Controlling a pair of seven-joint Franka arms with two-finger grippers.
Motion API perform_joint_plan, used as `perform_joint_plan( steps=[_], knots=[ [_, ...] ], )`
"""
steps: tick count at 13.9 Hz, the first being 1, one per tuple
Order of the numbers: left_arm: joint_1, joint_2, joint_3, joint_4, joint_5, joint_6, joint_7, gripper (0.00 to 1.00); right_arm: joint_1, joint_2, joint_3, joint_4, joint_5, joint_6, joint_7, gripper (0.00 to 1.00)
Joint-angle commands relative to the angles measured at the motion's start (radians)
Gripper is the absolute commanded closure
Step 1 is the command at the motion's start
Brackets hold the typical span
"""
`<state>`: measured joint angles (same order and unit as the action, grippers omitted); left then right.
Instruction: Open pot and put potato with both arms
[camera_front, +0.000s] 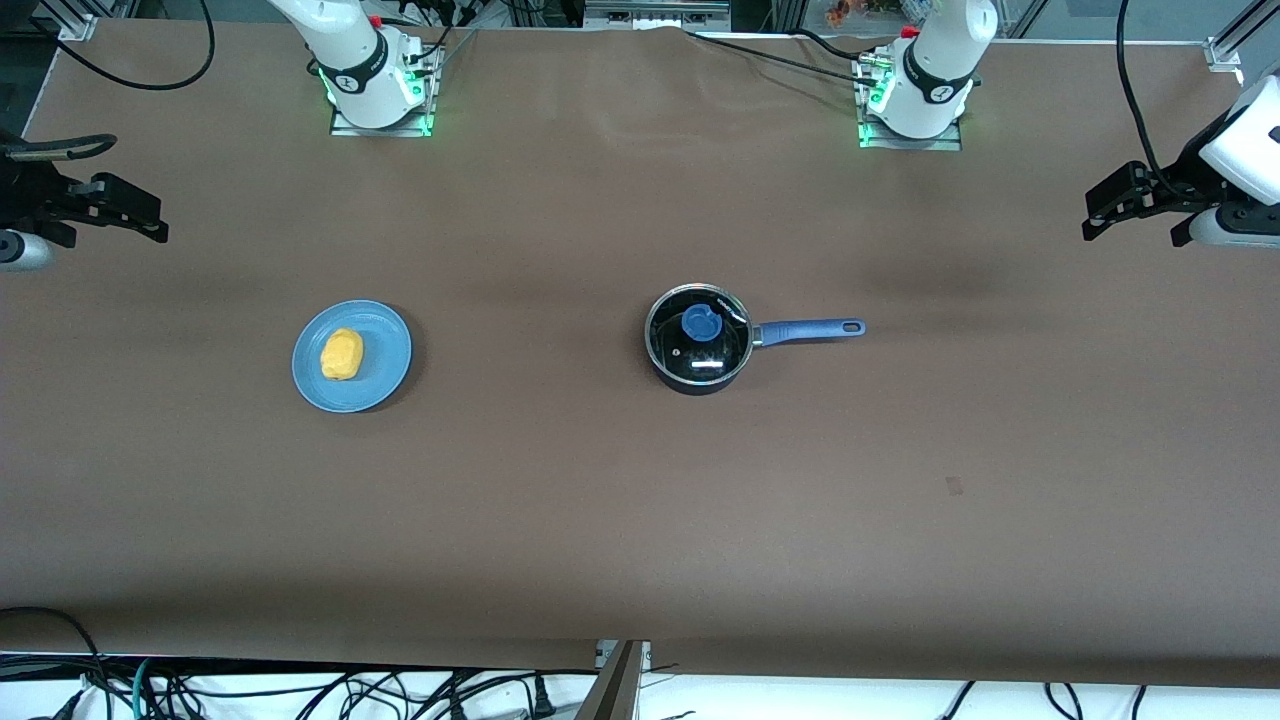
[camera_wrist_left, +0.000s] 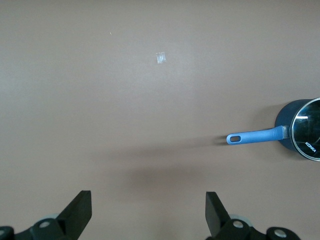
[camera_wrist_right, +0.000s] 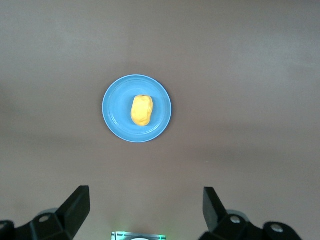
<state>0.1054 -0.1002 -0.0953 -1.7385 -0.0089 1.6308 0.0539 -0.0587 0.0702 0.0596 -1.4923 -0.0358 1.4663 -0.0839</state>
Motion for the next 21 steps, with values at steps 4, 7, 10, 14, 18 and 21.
perform_joint_plan(
  steps=[4,7,10,14,18,21],
  knots=[
    [0.008,-0.001,-0.003,0.014,-0.010,0.004,0.001,0.00,-0.007,0.000,0.005,0.004,0.005,0.003,-0.004,0.00],
    [0.008,-0.001,-0.003,0.016,-0.010,0.003,0.003,0.00,-0.007,0.000,0.005,0.004,0.005,0.003,-0.002,0.00],
    [0.008,-0.001,-0.003,0.014,-0.010,0.001,0.003,0.00,-0.007,0.000,0.005,0.004,0.005,0.003,-0.005,0.00],
    [0.011,0.000,-0.001,0.016,-0.006,-0.023,0.009,0.00,-0.007,0.000,0.005,0.004,0.005,0.003,-0.005,0.00],
    [0.033,0.007,-0.001,0.016,-0.006,-0.025,0.018,0.00,-0.007,0.000,0.003,0.004,0.005,0.003,-0.005,0.00],
    [0.033,0.007,-0.003,0.019,-0.006,-0.025,0.012,0.00,-0.007,0.000,0.003,0.004,0.005,0.003,-0.004,0.00]
  ],
)
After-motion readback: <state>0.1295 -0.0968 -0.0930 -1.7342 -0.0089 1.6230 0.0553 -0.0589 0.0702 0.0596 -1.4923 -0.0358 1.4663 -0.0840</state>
